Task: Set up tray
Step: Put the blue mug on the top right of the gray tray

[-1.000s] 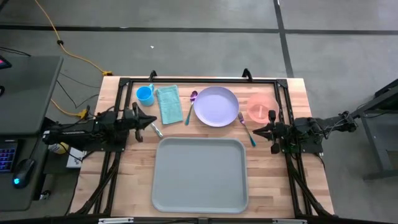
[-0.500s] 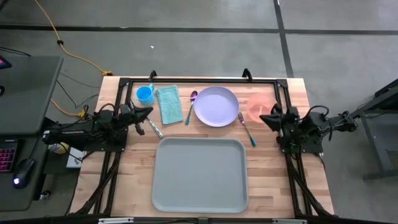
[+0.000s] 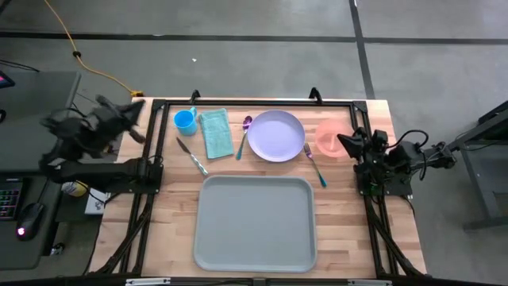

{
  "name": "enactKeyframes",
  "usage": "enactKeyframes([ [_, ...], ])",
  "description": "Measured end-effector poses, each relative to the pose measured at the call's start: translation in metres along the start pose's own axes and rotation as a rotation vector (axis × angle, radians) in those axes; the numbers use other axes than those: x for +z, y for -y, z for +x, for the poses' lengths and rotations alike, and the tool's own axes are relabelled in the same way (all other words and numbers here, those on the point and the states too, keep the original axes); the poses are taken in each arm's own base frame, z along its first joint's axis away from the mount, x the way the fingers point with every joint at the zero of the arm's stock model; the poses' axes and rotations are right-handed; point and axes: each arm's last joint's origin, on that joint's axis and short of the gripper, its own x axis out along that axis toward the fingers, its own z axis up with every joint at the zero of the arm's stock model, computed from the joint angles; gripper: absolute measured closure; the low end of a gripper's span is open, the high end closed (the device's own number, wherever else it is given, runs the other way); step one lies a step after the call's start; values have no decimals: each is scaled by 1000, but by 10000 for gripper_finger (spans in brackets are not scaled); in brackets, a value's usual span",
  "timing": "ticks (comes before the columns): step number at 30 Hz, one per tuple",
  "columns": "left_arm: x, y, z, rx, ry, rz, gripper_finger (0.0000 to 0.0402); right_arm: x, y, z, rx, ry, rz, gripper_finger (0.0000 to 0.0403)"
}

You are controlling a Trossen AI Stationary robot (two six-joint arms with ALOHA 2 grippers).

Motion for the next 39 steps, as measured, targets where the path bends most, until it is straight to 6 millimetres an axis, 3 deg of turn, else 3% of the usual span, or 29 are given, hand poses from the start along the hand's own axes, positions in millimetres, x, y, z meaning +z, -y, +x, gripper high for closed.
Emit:
enactKeyframes([
  [5, 45, -12, 5, 27, -150, 254, 357, 5, -2, 0, 9, 21, -63, 403],
  [10, 84, -3, 30, 58, -353, 500, 357, 10, -3, 0, -9, 32, -73, 403],
  [16, 120, 4, 49, -2, -541, 474, 357, 27, -14, 7, 23, 16, -183, 403],
  [19, 126, 3, 50, -14, -640, 448, 357, 47, -27, 17, -24, -16, -295, 403],
  [23, 131, 2, 48, -81, -593, 360, 357, 78, -48, 37, -120, -122, -494, 403],
  [29, 122, -8, 34, -28, -616, 244, 357, 121, -88, 83, -334, -314, -789, 403],
  [34, 118, -16, 26, 54, -593, 178, 357, 135, -113, 126, -484, -436, -966, 403],
  [39, 117, -19, 24, 108, -579, 84, 357, 137, -115, 157, -592, -578, -980, 403],
])
